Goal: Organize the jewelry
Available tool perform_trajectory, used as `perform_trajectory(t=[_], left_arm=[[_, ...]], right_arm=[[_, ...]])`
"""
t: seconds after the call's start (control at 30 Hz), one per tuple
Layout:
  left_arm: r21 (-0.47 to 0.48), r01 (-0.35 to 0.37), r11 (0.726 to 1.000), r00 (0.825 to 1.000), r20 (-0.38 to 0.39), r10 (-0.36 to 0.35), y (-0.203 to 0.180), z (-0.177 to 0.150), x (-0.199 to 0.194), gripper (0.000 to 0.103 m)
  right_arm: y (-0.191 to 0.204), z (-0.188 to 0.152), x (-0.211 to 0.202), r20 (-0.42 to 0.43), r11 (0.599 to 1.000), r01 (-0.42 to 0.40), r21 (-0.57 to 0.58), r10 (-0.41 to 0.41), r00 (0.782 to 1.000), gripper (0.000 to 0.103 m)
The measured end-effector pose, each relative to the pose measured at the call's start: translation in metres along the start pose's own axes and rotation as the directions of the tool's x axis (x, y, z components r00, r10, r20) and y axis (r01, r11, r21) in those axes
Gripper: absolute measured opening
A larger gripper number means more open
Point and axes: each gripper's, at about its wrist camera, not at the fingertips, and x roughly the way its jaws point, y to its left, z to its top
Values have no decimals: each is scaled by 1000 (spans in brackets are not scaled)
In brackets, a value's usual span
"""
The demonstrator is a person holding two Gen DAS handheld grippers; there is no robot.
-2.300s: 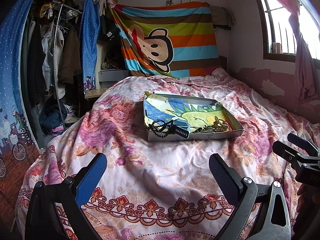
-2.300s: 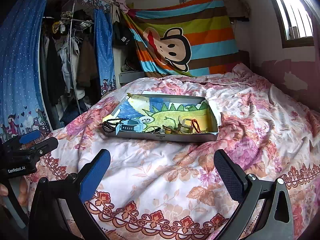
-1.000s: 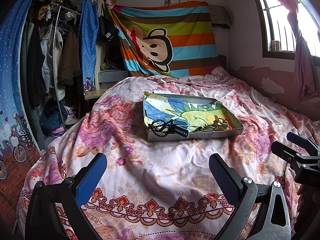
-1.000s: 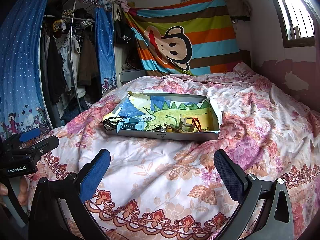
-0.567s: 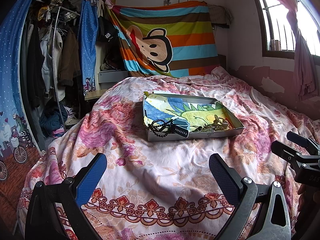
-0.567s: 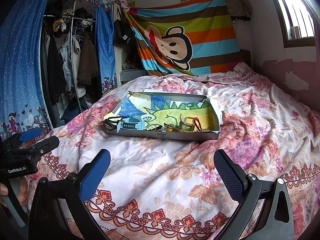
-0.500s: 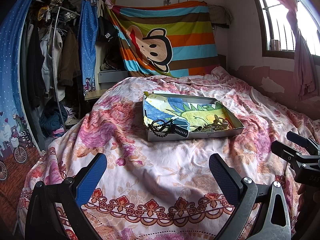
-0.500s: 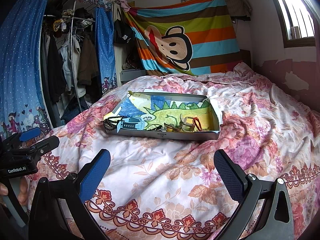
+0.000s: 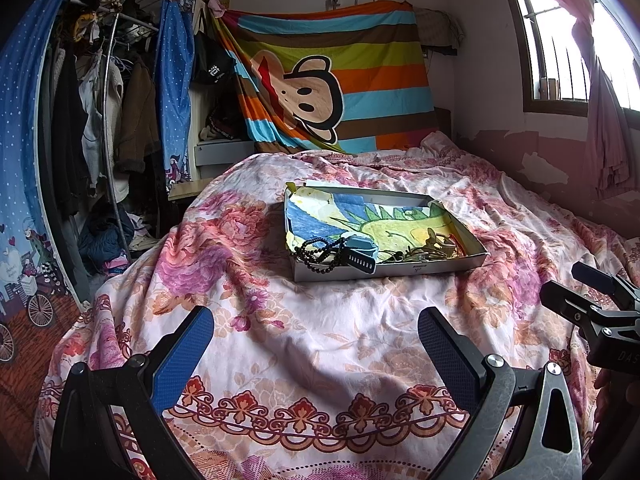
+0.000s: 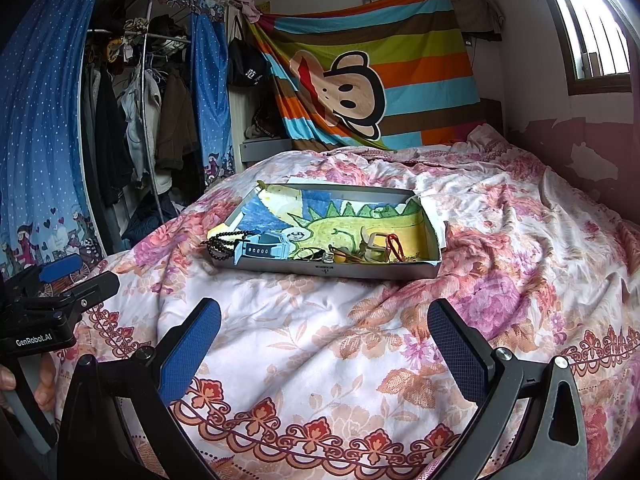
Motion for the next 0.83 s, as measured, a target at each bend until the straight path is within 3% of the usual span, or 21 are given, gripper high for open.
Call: perform_trajectory(t=[0.83], left_arm=[[53, -18, 998, 1000, -4, 18, -4, 0, -3, 103]], right_arm=[[0, 2, 0, -2, 1000, -1, 0, 1, 1000, 102]])
